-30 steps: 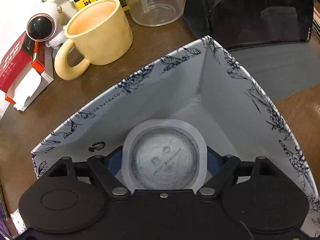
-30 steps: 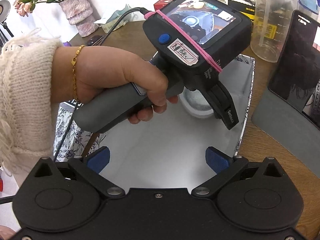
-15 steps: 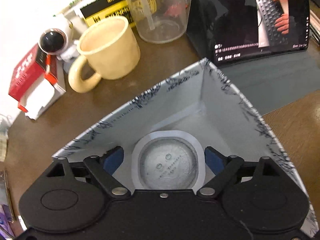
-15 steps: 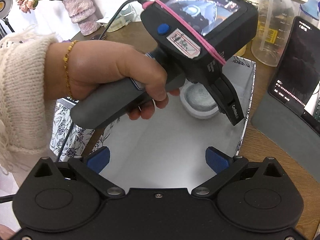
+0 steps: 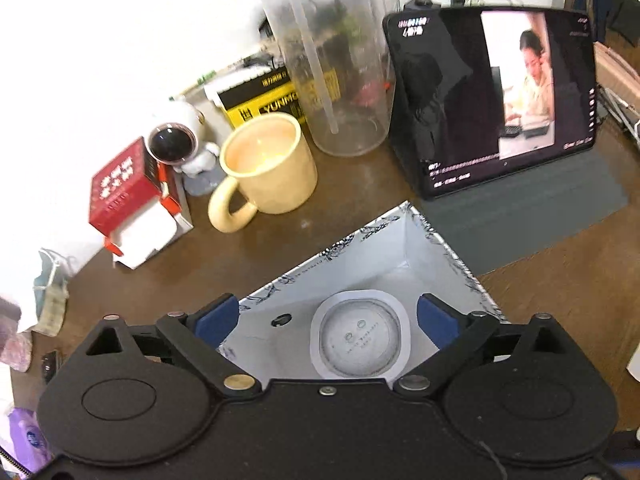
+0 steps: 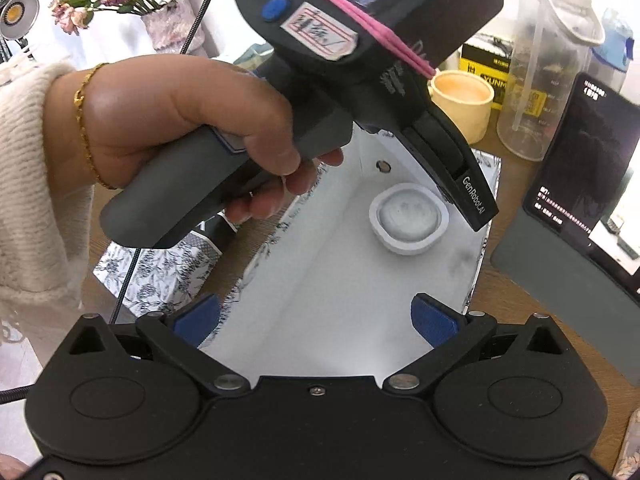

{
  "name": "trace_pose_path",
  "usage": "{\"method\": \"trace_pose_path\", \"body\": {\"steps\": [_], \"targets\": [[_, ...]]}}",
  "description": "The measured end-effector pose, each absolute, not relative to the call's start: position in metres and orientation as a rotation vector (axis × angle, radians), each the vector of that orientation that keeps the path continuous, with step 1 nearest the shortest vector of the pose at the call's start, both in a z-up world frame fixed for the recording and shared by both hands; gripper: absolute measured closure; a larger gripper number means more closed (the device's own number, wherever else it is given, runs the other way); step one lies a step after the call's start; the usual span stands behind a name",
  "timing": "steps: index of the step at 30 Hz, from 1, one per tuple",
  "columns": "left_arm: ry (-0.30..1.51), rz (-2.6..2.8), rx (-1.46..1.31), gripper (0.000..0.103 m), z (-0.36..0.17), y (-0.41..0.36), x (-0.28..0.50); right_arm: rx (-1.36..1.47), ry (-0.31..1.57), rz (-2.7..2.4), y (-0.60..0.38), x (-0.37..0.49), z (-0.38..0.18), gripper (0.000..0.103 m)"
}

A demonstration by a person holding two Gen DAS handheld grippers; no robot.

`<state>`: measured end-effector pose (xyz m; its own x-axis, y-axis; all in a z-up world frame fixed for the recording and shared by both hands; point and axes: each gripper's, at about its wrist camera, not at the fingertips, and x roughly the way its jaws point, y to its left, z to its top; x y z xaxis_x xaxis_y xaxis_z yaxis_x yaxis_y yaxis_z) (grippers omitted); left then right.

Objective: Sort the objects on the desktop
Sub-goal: 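Lower the compact into the open box and open the left gripper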

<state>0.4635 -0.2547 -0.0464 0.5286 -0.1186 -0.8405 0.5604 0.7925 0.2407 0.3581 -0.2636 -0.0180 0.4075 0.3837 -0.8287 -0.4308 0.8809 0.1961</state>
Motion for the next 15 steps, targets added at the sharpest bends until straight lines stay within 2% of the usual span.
{"method": "trace_pose_path", "body": {"steps": [9, 15], "targets": [[0.889, -0.435, 0.479, 0.000, -0.005, -0.238, 0.425, -0.094, 0.994, 0.519, -0.258, 0.321, 0.010, 0.000], [0.863, -0.433, 0.442, 0.000, 0.018, -0.224, 0.388, -0.117, 0.978, 0.530, -0.254, 0.292, 0.025, 0.000]]}}
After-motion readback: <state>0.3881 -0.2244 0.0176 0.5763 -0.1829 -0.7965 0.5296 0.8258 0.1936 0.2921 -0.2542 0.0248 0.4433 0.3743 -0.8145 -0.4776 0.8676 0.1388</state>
